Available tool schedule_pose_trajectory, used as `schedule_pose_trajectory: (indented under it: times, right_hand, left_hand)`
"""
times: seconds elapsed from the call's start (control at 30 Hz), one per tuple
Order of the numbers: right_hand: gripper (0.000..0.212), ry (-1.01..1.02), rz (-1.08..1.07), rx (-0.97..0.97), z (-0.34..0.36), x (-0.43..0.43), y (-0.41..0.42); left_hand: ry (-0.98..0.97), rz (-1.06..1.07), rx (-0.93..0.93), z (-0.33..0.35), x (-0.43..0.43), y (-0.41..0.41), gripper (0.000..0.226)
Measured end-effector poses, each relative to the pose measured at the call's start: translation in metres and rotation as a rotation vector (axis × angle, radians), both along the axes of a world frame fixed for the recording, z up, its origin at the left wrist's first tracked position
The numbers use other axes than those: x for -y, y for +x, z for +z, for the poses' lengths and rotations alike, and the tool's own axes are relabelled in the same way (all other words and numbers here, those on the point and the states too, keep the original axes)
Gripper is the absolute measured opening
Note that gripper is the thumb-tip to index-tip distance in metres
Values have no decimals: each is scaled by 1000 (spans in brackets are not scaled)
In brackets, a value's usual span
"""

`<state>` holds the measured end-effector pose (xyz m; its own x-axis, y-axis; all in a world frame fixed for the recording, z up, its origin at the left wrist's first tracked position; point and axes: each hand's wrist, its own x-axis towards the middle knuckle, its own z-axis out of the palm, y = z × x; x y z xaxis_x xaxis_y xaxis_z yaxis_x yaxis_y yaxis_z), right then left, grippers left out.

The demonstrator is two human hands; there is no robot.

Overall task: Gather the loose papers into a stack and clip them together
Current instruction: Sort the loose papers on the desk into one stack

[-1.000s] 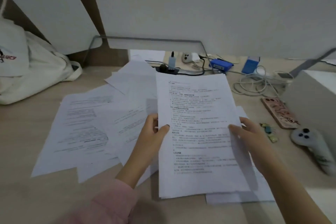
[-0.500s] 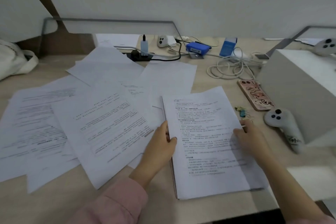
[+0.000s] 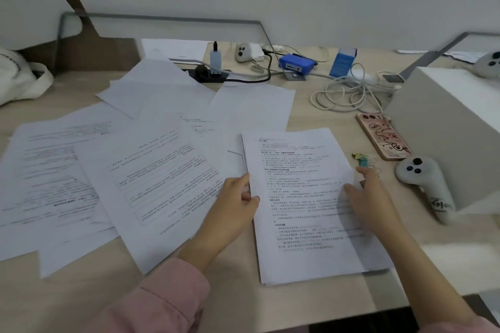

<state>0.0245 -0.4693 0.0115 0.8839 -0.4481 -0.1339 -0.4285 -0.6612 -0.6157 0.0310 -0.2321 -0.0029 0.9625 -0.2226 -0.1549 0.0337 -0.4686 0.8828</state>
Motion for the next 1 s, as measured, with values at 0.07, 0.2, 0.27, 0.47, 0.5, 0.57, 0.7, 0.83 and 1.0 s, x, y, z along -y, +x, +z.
schedule_pose_trajectory:
  times: [0.07,0.2,0.27,0.47,0.5,0.57,0.7,0.83,1.0]
  right_hand:
    - [49,-166,20,36,3,-5,-3]
    - [44,-124,185,128,16,-40,0]
    - [43,-57,327,120,21,-69,6]
    - [50,35,616,25,16,-162,29]
    - [53,36,620,9,14,-174,35]
    - [60,15,581,-16,11,-193,46]
    - [74,-40,453,-79,7,-219,63]
    - [78,-193,461,-132,7,-237,66]
    - [74,-120,494,-143,1,-247,67]
  left_hand:
    - [-2,26,24,2,-12,-3,35]
    - [31,122,165,4,-47,-3,38]
    - [98,163,204,3,-69,-5,39]
    - [360,296,233,-6,-144,-18,46]
    - [387,337,214,-7,-159,-20,48]
    - [447,438,164,-8,-192,-25,50]
    - [512,569,39,-6,-244,-34,56]
    - [153,602,10,7,-262,-22,57]
    - [-251,649,-162,11,-251,-2,69]
